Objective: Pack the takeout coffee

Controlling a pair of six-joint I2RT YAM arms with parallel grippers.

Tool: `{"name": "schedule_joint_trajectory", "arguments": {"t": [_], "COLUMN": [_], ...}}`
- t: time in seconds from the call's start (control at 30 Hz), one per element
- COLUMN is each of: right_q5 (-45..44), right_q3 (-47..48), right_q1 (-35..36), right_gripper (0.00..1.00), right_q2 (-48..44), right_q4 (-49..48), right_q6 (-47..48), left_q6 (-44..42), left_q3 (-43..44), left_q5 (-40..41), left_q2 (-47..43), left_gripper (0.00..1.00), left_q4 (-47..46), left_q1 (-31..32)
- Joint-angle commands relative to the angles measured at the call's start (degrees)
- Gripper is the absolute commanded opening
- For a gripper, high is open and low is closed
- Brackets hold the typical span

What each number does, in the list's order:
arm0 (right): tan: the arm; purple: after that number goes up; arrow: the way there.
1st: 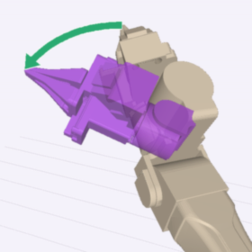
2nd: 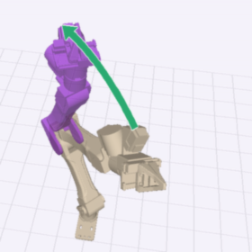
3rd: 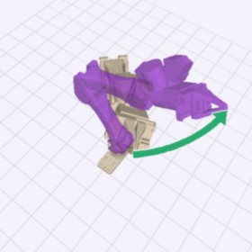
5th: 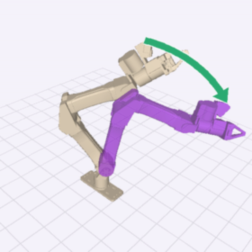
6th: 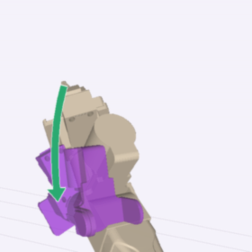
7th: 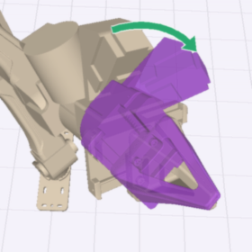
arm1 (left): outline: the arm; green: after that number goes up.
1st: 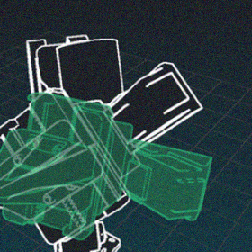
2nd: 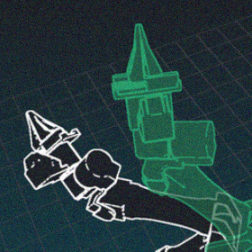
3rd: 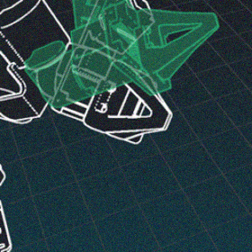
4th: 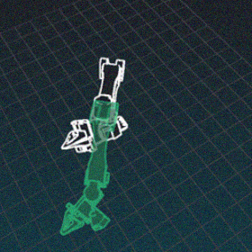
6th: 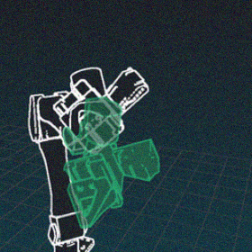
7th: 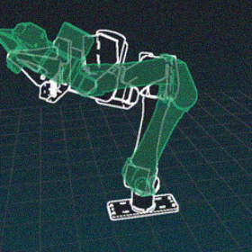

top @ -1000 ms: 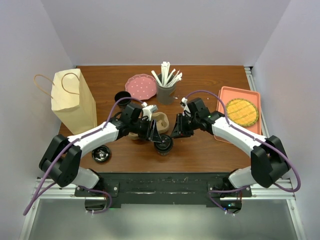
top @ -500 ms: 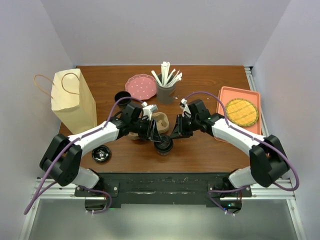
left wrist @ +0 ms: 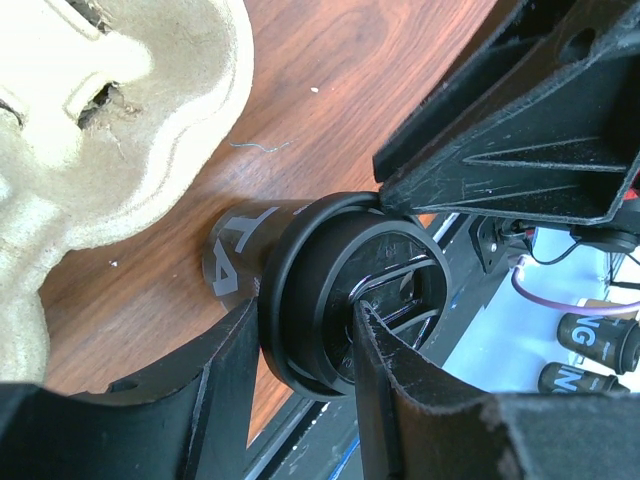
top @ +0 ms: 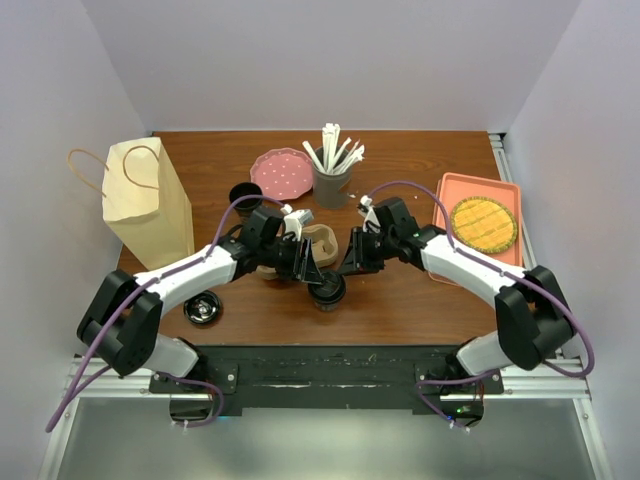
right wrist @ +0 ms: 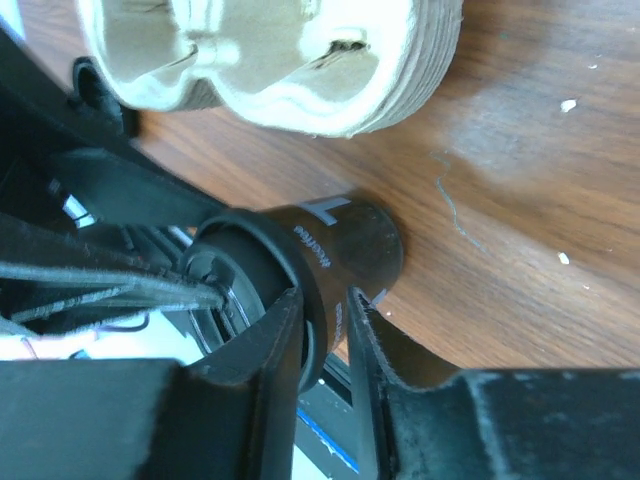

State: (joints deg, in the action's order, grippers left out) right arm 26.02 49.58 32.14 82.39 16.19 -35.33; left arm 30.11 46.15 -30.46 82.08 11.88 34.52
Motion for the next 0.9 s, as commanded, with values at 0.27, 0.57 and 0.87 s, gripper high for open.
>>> {"name": "schedule_joint_trajectory", "arguments": {"t": [0.27, 0.57, 0.87], "right_q5": [-6.51, 6.32, 7.73], "right_q3": [9.31, -2.73, -5.72], "right_q1": [0.03, 0.73, 3.89], "right_gripper": [0.38, 0.4, 0.4], "right_q2": [-4.93, -11.11, -8.39], "right_q4": [16.42, 4.22, -0.62], "right_q6": [0.27, -5.62, -8.17], "left_q6": [-1.37, 0.13, 0.83], "left_q3": [-5.46, -6.69, -6.07], "left_q5": [10.86, 10.77, 10.95], "left_q2": [2.82, 2.55, 3.17], "left_gripper": [0.36, 0.36, 0.36], "left_q4": [9.04, 7.98, 7.63], "left_q1": [0.55, 0.55, 0.63]}}
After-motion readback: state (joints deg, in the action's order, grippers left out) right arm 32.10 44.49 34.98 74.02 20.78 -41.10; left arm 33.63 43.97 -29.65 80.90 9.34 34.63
